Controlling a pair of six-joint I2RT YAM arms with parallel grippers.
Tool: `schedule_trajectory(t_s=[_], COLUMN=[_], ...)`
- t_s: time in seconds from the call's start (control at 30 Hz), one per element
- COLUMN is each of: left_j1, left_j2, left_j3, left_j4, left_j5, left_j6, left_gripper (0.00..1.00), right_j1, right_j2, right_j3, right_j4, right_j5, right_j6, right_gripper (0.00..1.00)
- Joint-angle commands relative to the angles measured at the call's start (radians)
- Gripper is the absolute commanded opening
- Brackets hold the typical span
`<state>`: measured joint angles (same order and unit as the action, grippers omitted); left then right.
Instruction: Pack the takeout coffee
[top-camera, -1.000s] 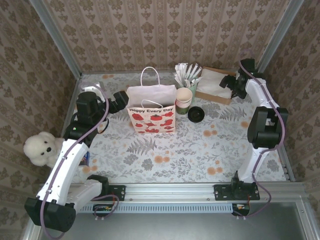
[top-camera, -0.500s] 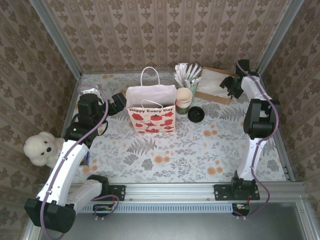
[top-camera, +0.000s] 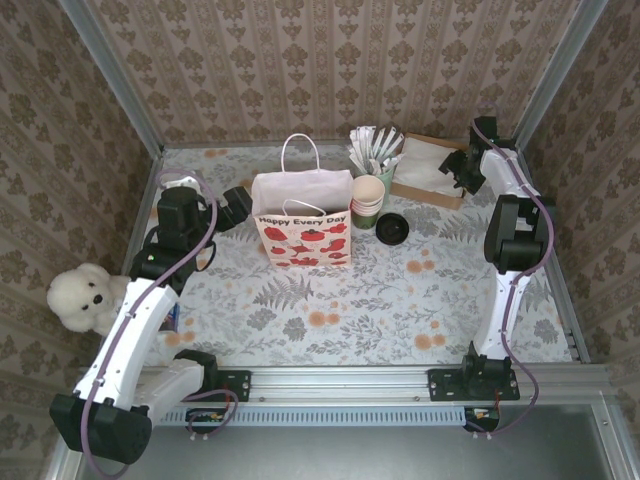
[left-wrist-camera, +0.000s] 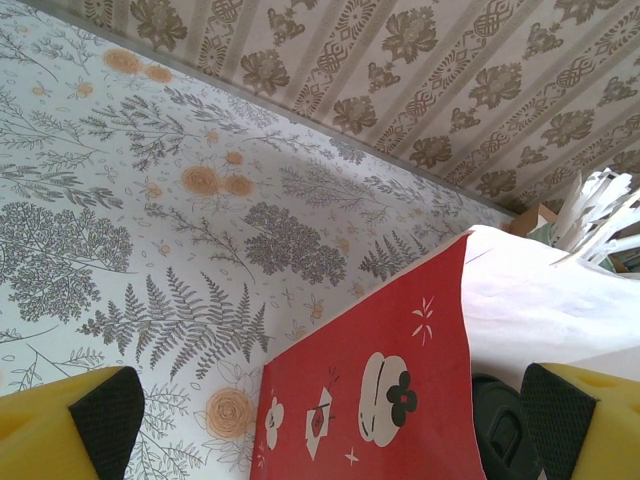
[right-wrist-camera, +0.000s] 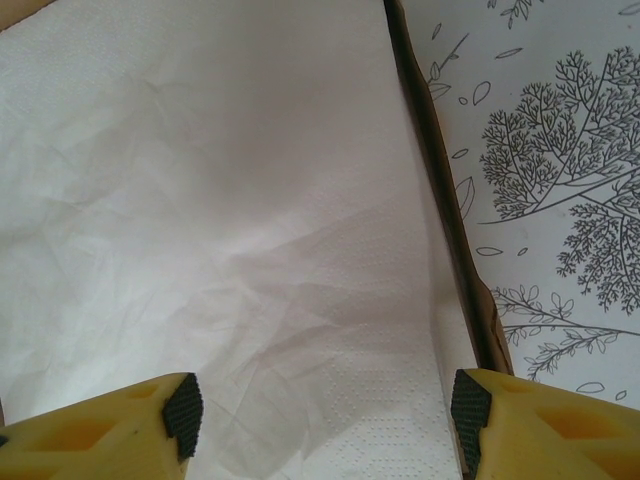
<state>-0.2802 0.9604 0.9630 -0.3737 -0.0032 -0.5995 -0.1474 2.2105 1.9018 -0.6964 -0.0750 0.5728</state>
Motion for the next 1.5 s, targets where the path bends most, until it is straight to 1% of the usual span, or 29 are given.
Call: schedule_trajectory(t_s=[0.0,0.2,0.33,0.47,0.53,0.6,0.77,1.03,1.07,1.37,1.47], left_j1=[-0.001,0.0,0.0,0.0,0.001,0.0,0.0,-0.001,-0.001,0.0,-0.001], left_j2=[0.01,0.015,0.014,0.009,0.007,0.005,0.005,0.002,0.001,-0.004,-0.009], left_j3=[0.012,0.015,0.011,0.001,0.0,-0.001,-0.001,-0.006,-0.007,-0.01,-0.015], left_j4=[-0.008,-0.012,-0.013,-0.014,-0.016,-0.016,-0.018,-0.016,-0.016,-0.015,-0.008], left_j5=[-0.018,-0.025,-0.024,-0.025,-0.028,-0.029,-0.026,-0.024,-0.024,-0.025,-0.027], left_j6=[-0.006,0.006,0.003,0.0,0.0,0.0,-0.002,-0.006,-0.006,-0.001,0.0], left_gripper=[1.0,1.0,1.0,1.0,1.0,1.0,1.0,1.0,1.0,1.0,1.0], right_j1=[0.008,0.013,0.017,0.019,0.019,0.019,0.019,0.019,0.019,0.019,0.019], right_j2=[0.04,0.049,0.054,0.053,0.051,0.04,-0.017,-0.153,-0.167,-0.274,-0.307], right_j3=[0.028,0.025,0.025,0.029,0.027,0.018,-0.03,-0.144,-0.155,-0.252,-0.278], right_j4=[-0.045,-0.034,-0.025,-0.025,-0.024,-0.015,0.045,0.199,0.213,0.332,0.335], right_j5=[0.037,0.028,0.018,0.019,0.024,0.022,0.027,0.037,0.038,0.031,0.044], right_j6=[0.012,0.016,0.015,0.012,0.01,0.006,-0.004,-0.007,-0.005,-0.004,-0.004], right_gripper=[0.74,0.73,0.66,0.64,0.58,0.5,0.25,0.01,0.0,0.0,0.0])
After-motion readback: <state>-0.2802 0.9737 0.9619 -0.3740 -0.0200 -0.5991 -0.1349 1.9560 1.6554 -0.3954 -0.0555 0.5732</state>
